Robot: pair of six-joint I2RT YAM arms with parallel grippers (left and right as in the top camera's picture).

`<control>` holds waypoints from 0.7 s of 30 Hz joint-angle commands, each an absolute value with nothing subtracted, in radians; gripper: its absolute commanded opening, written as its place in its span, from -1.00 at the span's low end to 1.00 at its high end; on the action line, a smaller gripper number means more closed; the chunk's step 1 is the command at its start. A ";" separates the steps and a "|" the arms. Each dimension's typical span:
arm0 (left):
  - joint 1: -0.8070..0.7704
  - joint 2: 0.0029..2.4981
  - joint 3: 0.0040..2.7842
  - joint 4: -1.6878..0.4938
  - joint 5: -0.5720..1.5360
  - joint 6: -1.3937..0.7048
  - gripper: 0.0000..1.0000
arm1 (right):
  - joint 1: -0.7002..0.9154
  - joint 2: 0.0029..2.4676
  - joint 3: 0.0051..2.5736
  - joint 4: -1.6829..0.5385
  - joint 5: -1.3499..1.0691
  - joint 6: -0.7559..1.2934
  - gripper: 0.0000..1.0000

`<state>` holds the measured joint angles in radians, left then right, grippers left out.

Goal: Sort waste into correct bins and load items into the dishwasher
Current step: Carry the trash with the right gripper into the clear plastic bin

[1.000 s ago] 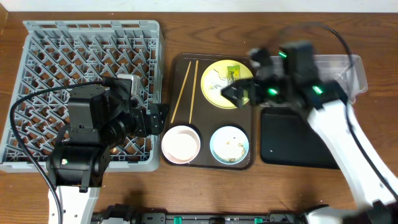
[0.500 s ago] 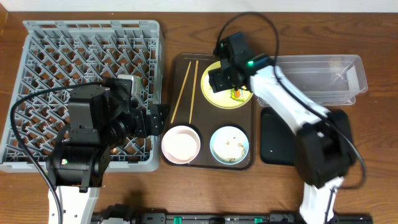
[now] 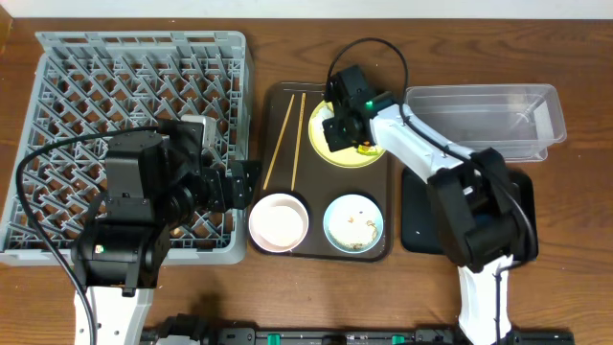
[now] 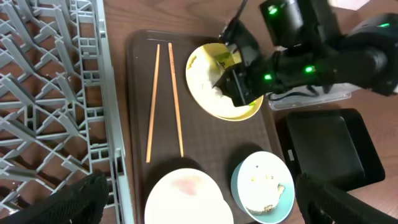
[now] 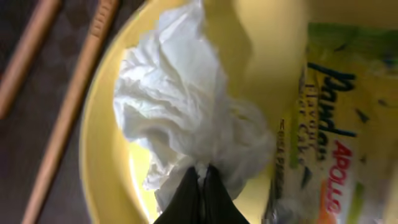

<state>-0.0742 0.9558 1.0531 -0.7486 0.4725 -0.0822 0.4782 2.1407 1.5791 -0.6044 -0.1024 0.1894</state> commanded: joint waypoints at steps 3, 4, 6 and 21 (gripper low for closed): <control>-0.078 0.955 1.077 -0.748 0.486 -0.088 0.93 | 0.403 1.897 1.591 -0.636 -0.102 0.192 -0.98; -0.078 0.955 1.077 -0.748 0.486 -0.088 0.93 | 0.382 1.864 1.591 -0.654 -0.102 0.200 -0.98; -0.078 0.955 1.077 -0.748 0.486 -0.088 0.93 | 0.336 1.811 1.591 -0.704 -0.101 0.212 -0.98; -0.078 0.955 1.077 -0.748 0.486 -0.088 0.93 | 0.100 1.806 1.548 -0.901 -0.063 0.259 0.38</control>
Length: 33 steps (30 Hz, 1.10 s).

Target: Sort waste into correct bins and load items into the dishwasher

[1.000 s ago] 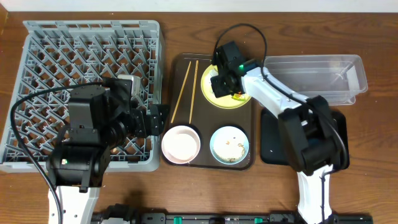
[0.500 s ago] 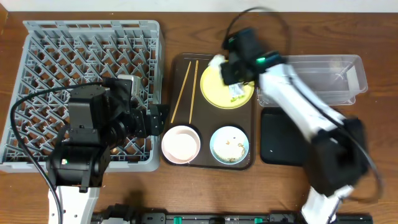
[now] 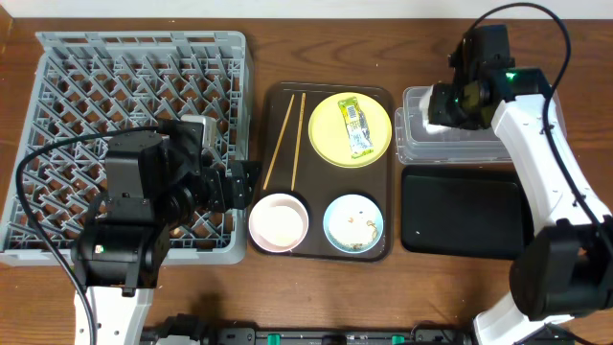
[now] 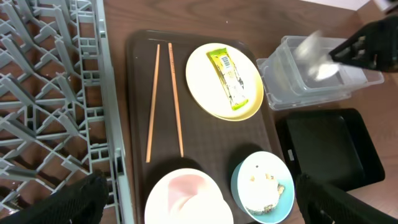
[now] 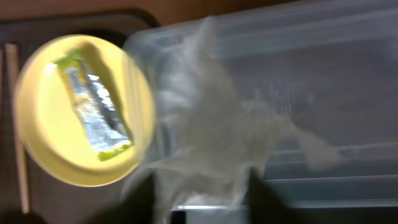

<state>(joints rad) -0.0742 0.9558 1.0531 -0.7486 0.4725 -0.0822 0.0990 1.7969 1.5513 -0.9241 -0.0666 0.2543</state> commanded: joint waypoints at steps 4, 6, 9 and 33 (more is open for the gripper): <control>-0.078 0.955 1.077 -0.748 0.486 -0.088 0.93 | 0.138 1.773 1.553 -0.813 -0.218 0.167 0.32; -0.078 0.955 1.077 -0.748 0.486 -0.088 0.93 | 0.183 1.765 1.553 -0.776 -0.315 0.126 0.24; -0.078 0.955 1.077 -0.748 0.486 -0.088 0.93 | 0.279 1.777 1.550 -0.762 -0.303 0.087 0.24; -0.078 0.955 1.077 -0.748 0.486 -0.088 0.93 | 0.496 2.153 1.554 -0.622 0.130 0.199 -0.79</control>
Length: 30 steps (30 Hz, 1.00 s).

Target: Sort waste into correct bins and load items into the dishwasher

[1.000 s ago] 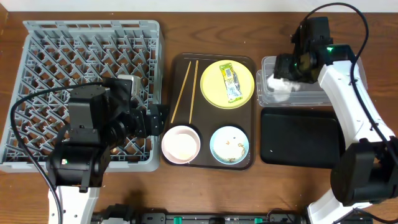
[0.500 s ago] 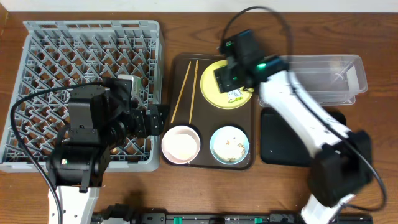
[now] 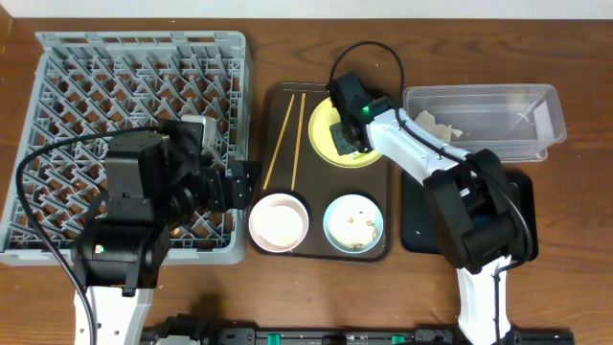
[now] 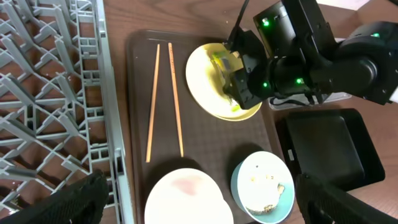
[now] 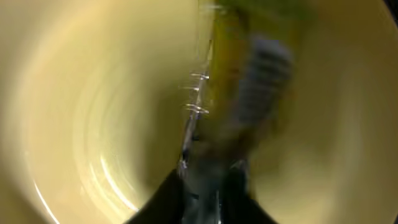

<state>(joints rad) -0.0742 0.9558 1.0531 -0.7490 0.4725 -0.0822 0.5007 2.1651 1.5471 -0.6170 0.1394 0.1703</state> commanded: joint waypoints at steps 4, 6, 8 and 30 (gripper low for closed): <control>-0.078 0.955 1.077 -0.748 0.486 -0.088 0.93 | 0.469 2.057 1.562 -0.649 0.091 0.252 -0.98; -0.078 0.955 1.077 -0.748 0.486 -0.088 0.93 | 0.438 1.993 1.562 -0.670 0.041 0.277 -0.98; -0.078 0.955 1.077 -0.748 0.486 -0.088 0.93 | 0.389 1.923 1.562 -0.706 0.000 0.307 -0.98; -0.078 0.955 1.077 -0.748 0.486 -0.088 0.93 | -0.008 1.734 1.556 -0.855 -0.219 0.398 0.33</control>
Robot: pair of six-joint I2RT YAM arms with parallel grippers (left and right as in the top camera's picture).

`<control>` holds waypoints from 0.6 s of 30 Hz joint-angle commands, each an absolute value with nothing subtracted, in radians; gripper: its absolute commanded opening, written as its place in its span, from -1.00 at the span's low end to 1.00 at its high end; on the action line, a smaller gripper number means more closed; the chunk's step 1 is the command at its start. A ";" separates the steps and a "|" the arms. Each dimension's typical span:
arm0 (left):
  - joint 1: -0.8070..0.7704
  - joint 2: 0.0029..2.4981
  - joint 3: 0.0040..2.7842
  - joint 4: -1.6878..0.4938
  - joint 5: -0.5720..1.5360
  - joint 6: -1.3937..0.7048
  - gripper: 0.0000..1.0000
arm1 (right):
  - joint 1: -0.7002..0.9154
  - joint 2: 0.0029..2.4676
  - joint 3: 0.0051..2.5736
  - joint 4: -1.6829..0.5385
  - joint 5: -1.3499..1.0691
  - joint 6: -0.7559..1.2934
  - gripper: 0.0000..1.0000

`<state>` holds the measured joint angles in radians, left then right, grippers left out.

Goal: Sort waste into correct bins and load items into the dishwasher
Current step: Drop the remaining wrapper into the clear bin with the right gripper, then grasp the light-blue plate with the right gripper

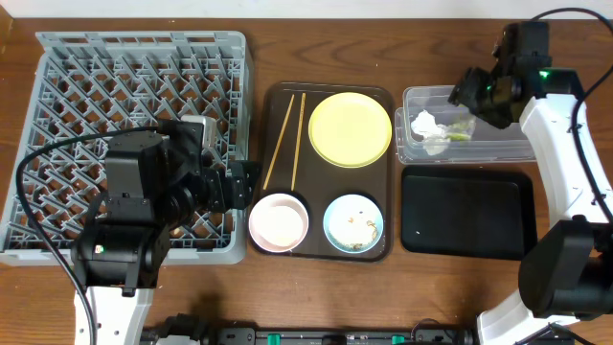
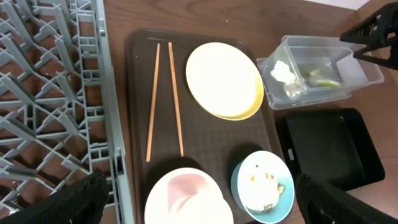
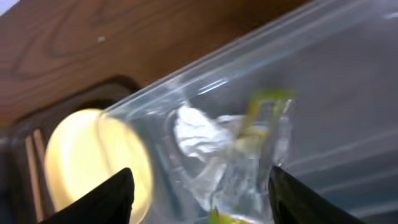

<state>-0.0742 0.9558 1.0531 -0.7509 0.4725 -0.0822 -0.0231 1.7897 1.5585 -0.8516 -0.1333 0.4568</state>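
Note:
The yellow plate (image 1: 350, 128) lies bare on the brown tray (image 1: 383, 251). A clear bin (image 1: 522, 146) at the right holds a crumpled white tissue (image 1: 424, 125) and a green snack wrapper (image 1: 460, 132). My right gripper (image 1: 476, 91) hangs open above that bin; in its wrist view the wrapper (image 3: 264, 118) is a blur below the spread jaws of the right gripper (image 3: 199, 177). My left gripper (image 1: 244, 182) rests open by the grey dish rack (image 1: 124, 125), over the tray's left side, and in its own view the left gripper (image 2: 199, 205) holds nothing.
Two chopsticks (image 1: 285, 139), a white bowl (image 1: 279, 221) and a blue bowl with food scraps (image 1: 353, 221) also sit on the tray. A black bin (image 1: 466, 212) lies in front of the clear one.
My right gripper was down on the yellow plate at the green wrapper. It is now over the clear bin, open, and the wrapper lies in the bin. The plate is bare.
My right gripper was shut on the white tissue on the yellow plate. Then it was over the clear bin with the tissue dropping from it. Then it was back at the plate on the wrapper, which now lies in the bin too. The left arm stayed still.

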 commanded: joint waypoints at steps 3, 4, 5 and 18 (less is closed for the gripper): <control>-0.078 0.955 1.077 -0.748 0.486 -0.088 0.93 | 0.037 1.682 1.556 -0.869 -0.217 0.320 0.27; -0.078 0.955 1.077 -0.748 0.486 -0.088 0.93 | 0.054 1.665 1.556 -0.878 -0.194 0.312 0.24; -0.078 0.955 1.077 -0.748 0.486 -0.088 0.93 | 0.071 1.651 1.556 -0.891 -0.167 0.313 0.17; -0.078 0.955 1.077 -0.748 0.486 -0.088 0.93 | 0.453 1.686 1.546 -1.236 -0.187 0.107 0.12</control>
